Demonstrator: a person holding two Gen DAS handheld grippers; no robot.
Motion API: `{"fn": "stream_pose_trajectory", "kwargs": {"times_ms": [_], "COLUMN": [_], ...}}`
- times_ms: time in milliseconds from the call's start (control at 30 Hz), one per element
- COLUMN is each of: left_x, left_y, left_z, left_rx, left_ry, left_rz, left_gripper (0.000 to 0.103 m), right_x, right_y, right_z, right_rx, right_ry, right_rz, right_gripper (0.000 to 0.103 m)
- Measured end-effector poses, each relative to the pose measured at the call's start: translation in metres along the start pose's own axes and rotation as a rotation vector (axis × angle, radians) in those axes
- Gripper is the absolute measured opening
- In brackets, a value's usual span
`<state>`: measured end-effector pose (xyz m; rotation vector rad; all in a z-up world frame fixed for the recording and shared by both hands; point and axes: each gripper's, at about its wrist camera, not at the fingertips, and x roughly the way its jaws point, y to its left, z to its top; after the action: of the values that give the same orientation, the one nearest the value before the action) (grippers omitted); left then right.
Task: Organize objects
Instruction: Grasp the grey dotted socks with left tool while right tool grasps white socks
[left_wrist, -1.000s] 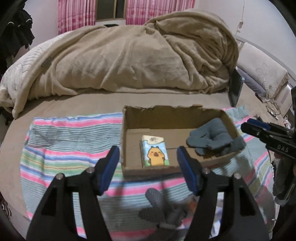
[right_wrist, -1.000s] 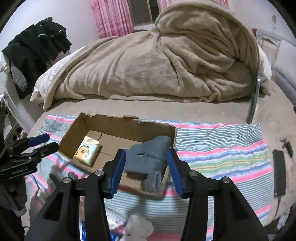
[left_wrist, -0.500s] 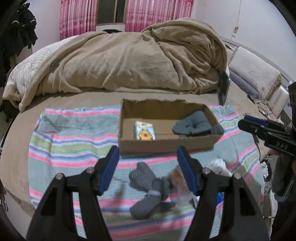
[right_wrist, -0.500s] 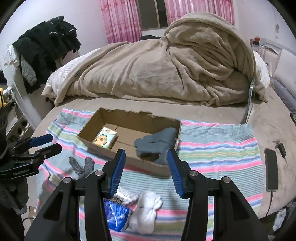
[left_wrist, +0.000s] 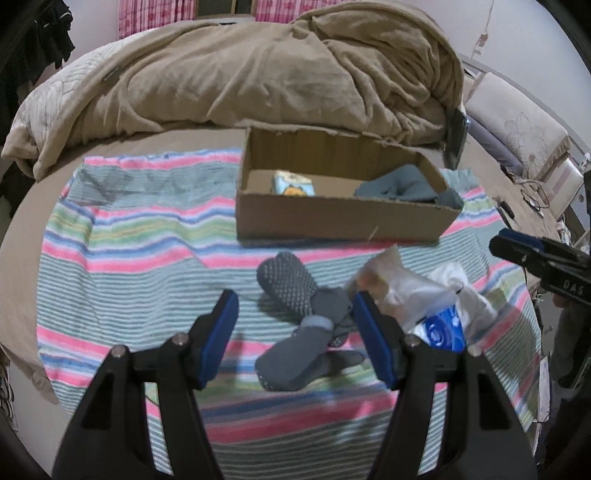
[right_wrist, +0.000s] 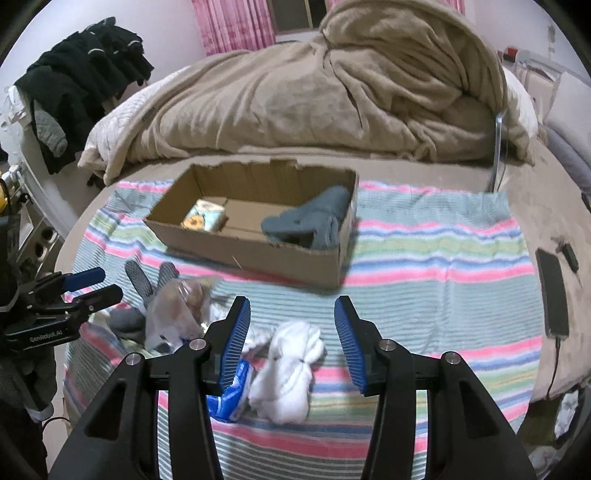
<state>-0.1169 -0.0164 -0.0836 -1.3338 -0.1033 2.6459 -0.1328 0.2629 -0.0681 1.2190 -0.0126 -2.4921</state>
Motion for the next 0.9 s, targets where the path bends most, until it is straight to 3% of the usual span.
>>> {"fn": "stream_pose_trajectory", "kwargs": {"times_ms": [533, 767, 900], "left_x": [0.039, 0.047, 0.044], "left_y": [-0.005, -0.007, -0.009], "left_z": [-0.021, -0.027, -0.027], "left_rx": [0.041, 0.065, 0.087], "left_ry": [0.118, 0.122, 0.096], "left_rz": [0.04, 0.041, 0.039], "left_gripper": [0.066, 0.065, 0.054], "right_x": [0.041, 0.055, 0.054], "right_y": [-0.002, -0.002, -0.001], "right_z": [-0.031, -0.04, -0.04], "right_rx": [0.007, 0.001, -0.007], "right_ry": [0.141, 0.193, 0.192], "right_rz": [0.019, 0.04, 0.067], "right_gripper": [0.05, 0.05, 0.036]}}
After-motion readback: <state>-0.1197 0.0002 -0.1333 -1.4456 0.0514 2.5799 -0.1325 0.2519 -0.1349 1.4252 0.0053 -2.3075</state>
